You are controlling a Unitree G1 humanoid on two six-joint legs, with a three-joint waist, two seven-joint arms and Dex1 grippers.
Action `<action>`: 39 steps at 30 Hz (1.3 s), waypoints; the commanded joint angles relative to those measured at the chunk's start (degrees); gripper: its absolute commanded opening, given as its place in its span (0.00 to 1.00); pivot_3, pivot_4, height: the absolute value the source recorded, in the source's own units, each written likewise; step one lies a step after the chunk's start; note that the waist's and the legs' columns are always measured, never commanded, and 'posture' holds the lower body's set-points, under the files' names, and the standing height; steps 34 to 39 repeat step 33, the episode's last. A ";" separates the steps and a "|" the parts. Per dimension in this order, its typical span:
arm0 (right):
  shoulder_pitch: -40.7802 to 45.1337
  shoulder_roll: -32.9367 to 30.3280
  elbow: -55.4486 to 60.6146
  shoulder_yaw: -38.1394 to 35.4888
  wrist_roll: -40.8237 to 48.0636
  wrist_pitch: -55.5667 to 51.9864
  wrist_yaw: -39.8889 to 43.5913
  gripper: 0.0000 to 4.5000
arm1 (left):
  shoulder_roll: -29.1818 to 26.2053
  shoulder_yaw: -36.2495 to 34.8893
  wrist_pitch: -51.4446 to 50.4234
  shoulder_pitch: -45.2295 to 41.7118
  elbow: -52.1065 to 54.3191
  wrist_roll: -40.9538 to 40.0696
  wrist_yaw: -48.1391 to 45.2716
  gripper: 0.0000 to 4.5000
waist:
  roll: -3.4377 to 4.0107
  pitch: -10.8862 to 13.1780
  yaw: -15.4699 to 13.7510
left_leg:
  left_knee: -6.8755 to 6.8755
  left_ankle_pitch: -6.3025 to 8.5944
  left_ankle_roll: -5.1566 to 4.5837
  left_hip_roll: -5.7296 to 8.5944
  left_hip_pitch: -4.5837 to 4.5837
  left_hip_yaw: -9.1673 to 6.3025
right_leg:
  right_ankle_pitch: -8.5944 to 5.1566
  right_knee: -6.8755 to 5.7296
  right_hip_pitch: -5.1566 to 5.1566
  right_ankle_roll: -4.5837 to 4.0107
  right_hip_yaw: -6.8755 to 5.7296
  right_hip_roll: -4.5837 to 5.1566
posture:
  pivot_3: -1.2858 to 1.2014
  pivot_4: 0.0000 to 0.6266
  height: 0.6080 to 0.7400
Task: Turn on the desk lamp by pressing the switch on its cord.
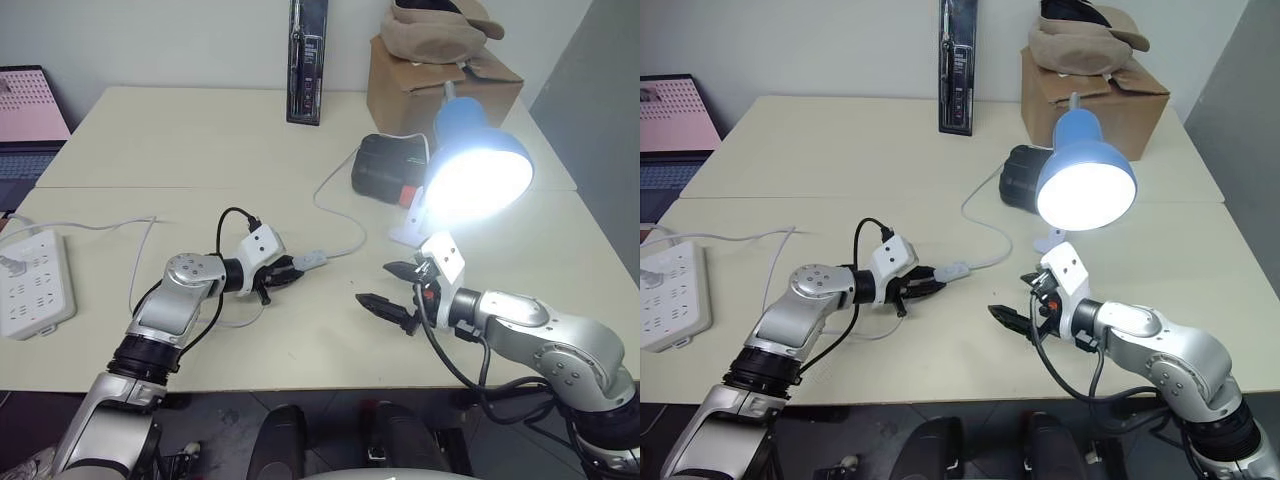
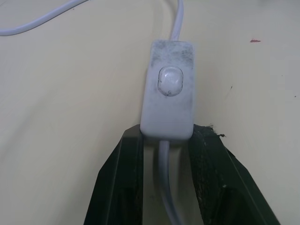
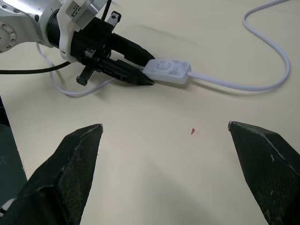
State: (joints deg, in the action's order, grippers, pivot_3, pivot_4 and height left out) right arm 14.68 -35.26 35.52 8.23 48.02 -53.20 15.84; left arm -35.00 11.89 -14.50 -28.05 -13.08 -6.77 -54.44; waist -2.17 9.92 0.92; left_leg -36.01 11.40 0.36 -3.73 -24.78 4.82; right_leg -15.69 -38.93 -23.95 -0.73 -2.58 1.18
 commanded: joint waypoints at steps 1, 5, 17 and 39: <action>-0.36 -0.73 2.39 -0.47 -2.20 1.29 2.14 1.00 | 0.32 -0.96 1.70 -0.54 -0.48 0.45 -0.13 0.46 | 0.00 0.00 -0.17 | -0.03 0.00 0.00 0.00 0.00 0.00 | 0.02 0.00 0.01 0.03 0.00 0.00 | 0.52 0.24 1.00; -0.35 -2.41 2.30 0.45 -5.89 2.42 5.14 1.00 | -0.87 -2.41 1.13 0.37 1.79 -0.54 -1.15 0.66 | 0.00 0.00 -0.22 | -0.04 0.00 0.00 0.01 0.00 0.02 | 0.03 0.01 0.00 0.05 0.03 0.01 | 0.52 0.24 1.00; -0.92 -7.33 -5.54 -0.41 -16.99 17.12 20.70 1.00 | -8.96 -21.45 -12.83 13.44 25.01 -11.17 2.33 1.00 | -0.01 0.01 0.10 | -0.03 0.00 0.00 -0.03 0.00 0.04 | 0.02 0.00 -0.03 0.04 0.06 -0.01 | 0.52 0.24 1.00; -0.18 -9.98 -16.57 -3.16 -24.99 31.10 34.55 1.00 | -12.74 -37.08 -23.29 33.19 38.66 -22.78 2.24 1.00 | 0.00 0.02 -0.97 | -0.04 0.00 0.02 -0.03 0.07 0.01 | 0.02 -0.02 0.01 0.00 -0.01 0.05 | 0.52 0.24 1.00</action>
